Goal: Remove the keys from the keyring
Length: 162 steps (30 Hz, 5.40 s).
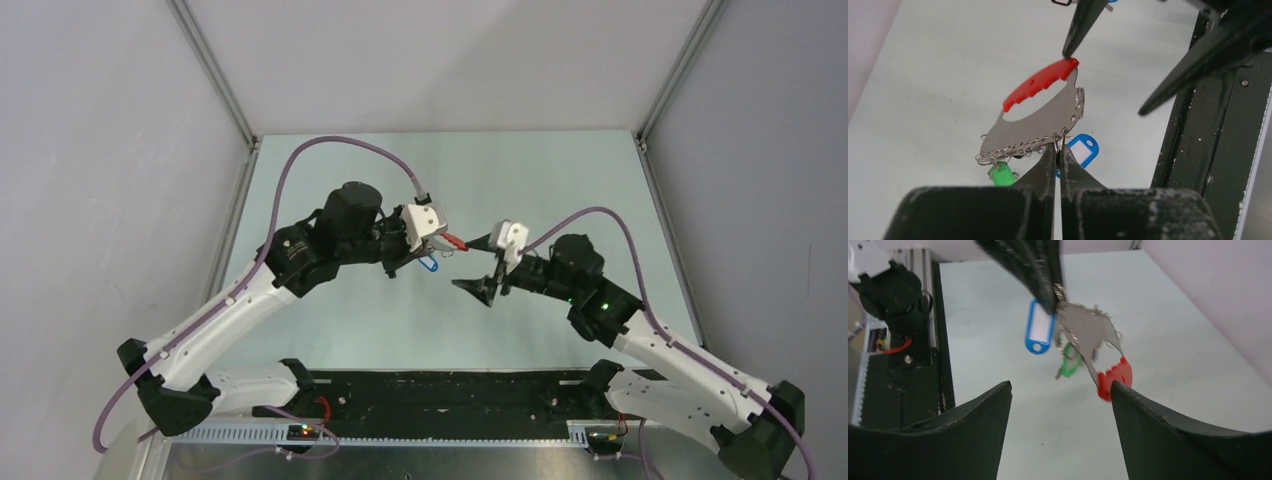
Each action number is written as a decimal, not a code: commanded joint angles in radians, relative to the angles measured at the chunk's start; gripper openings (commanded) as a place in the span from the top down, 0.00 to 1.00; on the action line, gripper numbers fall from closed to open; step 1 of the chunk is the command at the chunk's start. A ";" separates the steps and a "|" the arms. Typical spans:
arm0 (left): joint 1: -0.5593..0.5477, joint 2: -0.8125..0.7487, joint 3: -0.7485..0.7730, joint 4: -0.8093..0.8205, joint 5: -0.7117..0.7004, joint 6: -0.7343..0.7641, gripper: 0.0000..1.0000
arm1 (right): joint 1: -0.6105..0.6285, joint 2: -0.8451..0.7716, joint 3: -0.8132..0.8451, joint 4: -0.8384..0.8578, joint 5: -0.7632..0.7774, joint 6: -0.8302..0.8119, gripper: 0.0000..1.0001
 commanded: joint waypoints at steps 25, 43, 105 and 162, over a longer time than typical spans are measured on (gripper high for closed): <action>-0.002 -0.389 -0.191 0.330 -0.086 -0.100 0.31 | 0.232 0.175 0.010 0.595 0.395 -0.879 1.00; -0.002 -0.569 -0.609 0.823 0.064 -0.071 0.27 | 0.204 0.276 0.154 0.622 0.297 -1.008 1.00; -0.145 -0.291 -0.203 0.306 -0.502 0.832 1.00 | -0.073 0.124 -0.045 0.612 -0.200 0.125 0.52; -0.141 -0.546 -0.697 0.969 -0.054 0.742 1.00 | 0.079 0.247 0.031 0.650 -0.264 -0.041 0.81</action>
